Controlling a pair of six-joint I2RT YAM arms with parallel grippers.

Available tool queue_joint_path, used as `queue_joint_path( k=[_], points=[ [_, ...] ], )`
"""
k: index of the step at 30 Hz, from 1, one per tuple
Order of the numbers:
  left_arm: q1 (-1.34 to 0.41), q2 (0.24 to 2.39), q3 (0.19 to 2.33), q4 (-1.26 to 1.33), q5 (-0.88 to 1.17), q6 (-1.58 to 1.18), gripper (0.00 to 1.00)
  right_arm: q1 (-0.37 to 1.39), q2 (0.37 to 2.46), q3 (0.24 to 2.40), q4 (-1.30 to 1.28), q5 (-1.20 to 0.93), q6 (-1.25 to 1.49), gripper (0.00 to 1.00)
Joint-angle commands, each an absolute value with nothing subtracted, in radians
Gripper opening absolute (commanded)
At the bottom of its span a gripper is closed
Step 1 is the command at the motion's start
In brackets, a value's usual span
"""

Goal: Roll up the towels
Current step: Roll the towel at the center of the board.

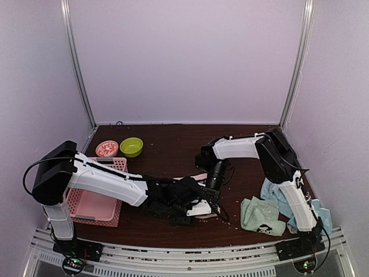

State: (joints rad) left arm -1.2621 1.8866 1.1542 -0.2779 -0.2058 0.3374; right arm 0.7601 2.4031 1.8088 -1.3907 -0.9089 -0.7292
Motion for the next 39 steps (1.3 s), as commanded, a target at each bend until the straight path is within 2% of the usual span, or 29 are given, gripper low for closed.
queue_joint_path(
  k=[1, 5, 8, 15, 17, 23, 27, 30, 35, 39],
  points=[
    [-1.275, 1.881, 1.184, -0.242, -0.217, 0.330, 0.20, 0.755, 2.434, 1.783, -1.337, -0.804, -0.723, 0.02],
    [-1.275, 1.909, 1.184, -0.254, -0.235, 0.323, 0.16, 0.755, 2.431, 1.785, -1.338, -0.807, -0.723, 0.02],
    [-1.272, 1.927, 1.184, -0.262, -0.234, 0.311, 0.06, 0.754, 2.413, 1.793, -1.358, -0.819, -0.737, 0.04],
    [-1.194, 1.898, 1.146, -0.236, -0.004, 0.210, 0.01, 0.679, 2.126, 1.799, -1.356, -0.844, -0.819, 0.35],
    [-1.144, 1.901, 1.155, -0.245, 0.116, 0.154, 0.01, 0.640, 2.038, 1.801, -1.340, -0.868, -0.805, 0.39],
    [-0.982, 2.014, 1.257, -0.311, 0.571, 0.044, 0.02, 0.551, 1.791, 1.791, -1.272, -0.897, -0.738, 0.39],
    [-0.902, 2.142, 1.346, -0.377, 0.813, -0.016, 0.04, 0.552, 1.508, 1.592, -1.053, -0.886, -0.690, 0.37],
    [-0.858, 2.231, 1.371, -0.389, 1.001, -0.070, 0.05, 0.560, 1.340, 1.429, -0.962, -0.911, -0.766, 0.42],
    [-0.852, 2.274, 1.386, -0.399, 1.011, -0.084, 0.05, 0.646, 1.384, 1.406, -1.151, -0.825, -0.905, 0.40],
    [-0.847, 2.279, 1.386, -0.374, 1.008, -0.109, 0.04, 0.804, 1.350, 1.173, -0.850, -0.532, -0.779, 0.37]
  ],
)
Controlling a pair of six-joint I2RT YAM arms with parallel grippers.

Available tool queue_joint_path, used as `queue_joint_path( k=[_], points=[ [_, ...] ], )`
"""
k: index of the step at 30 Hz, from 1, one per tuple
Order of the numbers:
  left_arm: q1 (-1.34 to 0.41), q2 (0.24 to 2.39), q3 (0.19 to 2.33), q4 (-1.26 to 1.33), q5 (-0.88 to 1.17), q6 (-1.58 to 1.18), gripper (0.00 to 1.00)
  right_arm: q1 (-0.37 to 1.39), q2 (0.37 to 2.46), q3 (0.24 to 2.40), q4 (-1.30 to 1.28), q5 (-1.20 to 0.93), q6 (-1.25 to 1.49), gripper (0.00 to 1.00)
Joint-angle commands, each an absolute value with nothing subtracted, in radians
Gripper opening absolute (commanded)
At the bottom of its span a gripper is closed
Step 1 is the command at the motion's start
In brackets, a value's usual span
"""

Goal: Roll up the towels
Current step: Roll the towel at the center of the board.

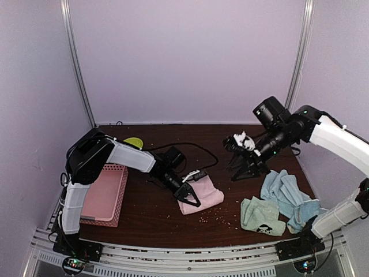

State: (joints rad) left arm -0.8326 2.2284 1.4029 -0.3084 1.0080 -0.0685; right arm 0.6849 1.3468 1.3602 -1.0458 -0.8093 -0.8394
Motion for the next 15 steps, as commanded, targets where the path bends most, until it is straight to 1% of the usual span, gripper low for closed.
queue_joint_path(
  k=[1, 3, 6, 9, 11, 15],
  points=[
    [-0.847, 2.282, 1.387, -0.371, 1.005, -0.111, 0.04, 0.840, 1.348, 1.117, -0.757, -0.439, -0.764, 0.39],
    [-0.847, 2.285, 1.387, -0.367, 0.999, -0.118, 0.05, 0.890, 1.382, 1.043, -0.629, -0.307, -0.717, 0.44],
    [-0.845, 2.289, 1.385, -0.367, 0.991, -0.118, 0.05, 0.929, 1.461, 1.012, -0.511, -0.219, -0.711, 0.47],
    [-0.845, 2.290, 1.385, -0.374, 0.977, -0.115, 0.05, 0.963, 1.515, 0.996, -0.440, -0.191, -0.743, 0.48],
    [-0.845, 2.290, 1.387, -0.378, 0.973, -0.111, 0.05, 0.974, 1.542, 0.982, -0.424, -0.216, -0.806, 0.50],
    [-0.844, 2.290, 1.391, -0.386, 0.967, -0.102, 0.05, 0.979, 1.616, 0.971, -0.360, -0.185, -0.841, 0.50]
  ],
)
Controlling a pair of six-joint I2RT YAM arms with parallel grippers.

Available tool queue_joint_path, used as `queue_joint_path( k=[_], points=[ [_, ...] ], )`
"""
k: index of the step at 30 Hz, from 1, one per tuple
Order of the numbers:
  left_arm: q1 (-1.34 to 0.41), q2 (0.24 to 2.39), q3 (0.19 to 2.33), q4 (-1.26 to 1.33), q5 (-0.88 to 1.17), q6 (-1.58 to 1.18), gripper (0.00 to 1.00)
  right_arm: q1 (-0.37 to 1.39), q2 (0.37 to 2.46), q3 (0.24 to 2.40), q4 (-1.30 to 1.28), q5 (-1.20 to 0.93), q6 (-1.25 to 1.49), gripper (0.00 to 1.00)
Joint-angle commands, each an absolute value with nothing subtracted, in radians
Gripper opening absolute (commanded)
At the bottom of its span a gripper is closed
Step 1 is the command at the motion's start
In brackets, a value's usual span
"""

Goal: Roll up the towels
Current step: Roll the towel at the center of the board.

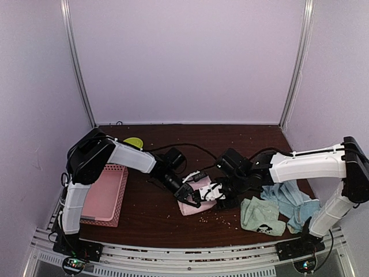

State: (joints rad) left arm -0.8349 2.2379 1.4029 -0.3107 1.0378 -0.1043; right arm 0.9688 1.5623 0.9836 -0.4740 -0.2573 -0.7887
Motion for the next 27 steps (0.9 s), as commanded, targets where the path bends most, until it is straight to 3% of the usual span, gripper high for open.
queue_joint_path(
  k=[1, 7, 10, 13, 17, 21, 27],
  points=[
    [-0.844, 2.289, 1.391, -0.387, 0.965, -0.101, 0.05, 0.979, 1.636, 0.972, -0.359, -0.181, -0.851, 0.50],
    [-0.842, 2.280, 1.387, -0.398, 0.963, -0.083, 0.07, 0.984, 1.710, 0.951, -0.330, -0.170, -0.886, 0.44],
    [-0.843, 2.268, 1.386, -0.406, 0.965, -0.069, 0.10, 0.984, 1.712, 0.930, -0.301, -0.167, -0.896, 0.29],
    [-0.838, 2.231, 1.387, -0.423, 0.940, -0.049, 0.19, 0.983, 1.729, 0.953, -0.335, -0.190, -0.903, 0.14],
    [-0.824, 2.089, 1.368, -0.410, 0.767, -0.061, 0.38, 0.982, 1.768, 1.038, -0.484, -0.249, -0.898, 0.05],
    [-0.811, 1.914, 1.340, -0.407, 0.557, -0.069, 0.47, 0.981, 1.811, 1.185, -0.728, -0.389, -0.825, 0.03],
    [-0.795, 1.721, 1.268, -0.385, 0.308, -0.090, 0.48, 0.973, 1.965, 1.408, -1.044, -0.509, -0.784, 0.02]
  ],
)
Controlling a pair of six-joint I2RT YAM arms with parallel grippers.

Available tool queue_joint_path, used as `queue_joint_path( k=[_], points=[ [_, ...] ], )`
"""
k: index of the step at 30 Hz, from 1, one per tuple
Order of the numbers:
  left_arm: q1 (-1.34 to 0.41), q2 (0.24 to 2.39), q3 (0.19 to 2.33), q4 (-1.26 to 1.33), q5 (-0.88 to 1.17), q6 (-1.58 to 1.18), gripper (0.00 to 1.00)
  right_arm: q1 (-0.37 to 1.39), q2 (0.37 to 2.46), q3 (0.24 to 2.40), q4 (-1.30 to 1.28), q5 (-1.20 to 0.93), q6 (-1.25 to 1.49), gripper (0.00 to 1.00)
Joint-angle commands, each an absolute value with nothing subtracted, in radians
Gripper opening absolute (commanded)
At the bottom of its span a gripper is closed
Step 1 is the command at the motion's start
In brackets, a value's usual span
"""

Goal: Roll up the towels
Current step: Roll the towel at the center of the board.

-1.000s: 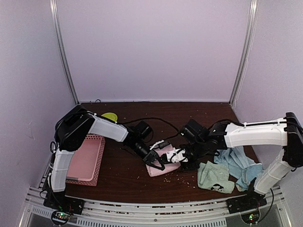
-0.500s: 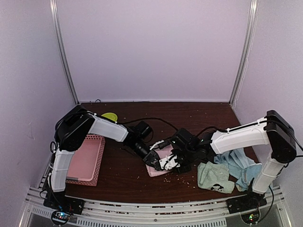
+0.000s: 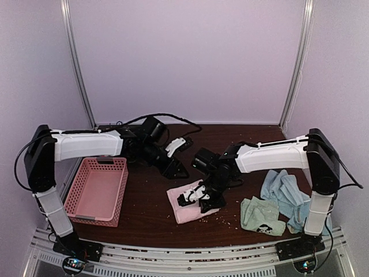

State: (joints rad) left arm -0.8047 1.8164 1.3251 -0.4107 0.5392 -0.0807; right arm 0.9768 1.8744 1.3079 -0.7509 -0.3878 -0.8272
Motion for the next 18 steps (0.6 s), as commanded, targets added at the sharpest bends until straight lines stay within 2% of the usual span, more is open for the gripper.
queue_joint_path(
  k=[1, 4, 9, 15, 18],
  points=[
    [-0.795, 1.678, 1.246, -0.363, 0.271, -0.096, 0.48, 0.964, 2.000, 1.448, -1.083, -0.529, -0.784, 0.02],
    [-0.799, 1.521, 1.132, -0.236, 0.186, -0.107, 0.49, 0.933, 2.128, 1.608, -1.203, -0.592, -0.804, 0.02],
    [-0.893, 1.268, 0.980, -0.066, 0.105, -0.023, 0.59, 0.875, 2.372, 1.853, -1.357, -0.661, -0.804, 0.02],
    [-1.141, 1.306, 1.046, -0.227, -0.043, 0.151, 0.60, 0.822, 2.516, 1.926, -1.358, -0.652, -0.763, 0.02],
    [-1.185, 1.402, 1.053, -0.281, -0.048, 0.164, 0.60, 0.810, 2.540, 1.933, -1.356, -0.658, -0.762, 0.03]
  ],
)
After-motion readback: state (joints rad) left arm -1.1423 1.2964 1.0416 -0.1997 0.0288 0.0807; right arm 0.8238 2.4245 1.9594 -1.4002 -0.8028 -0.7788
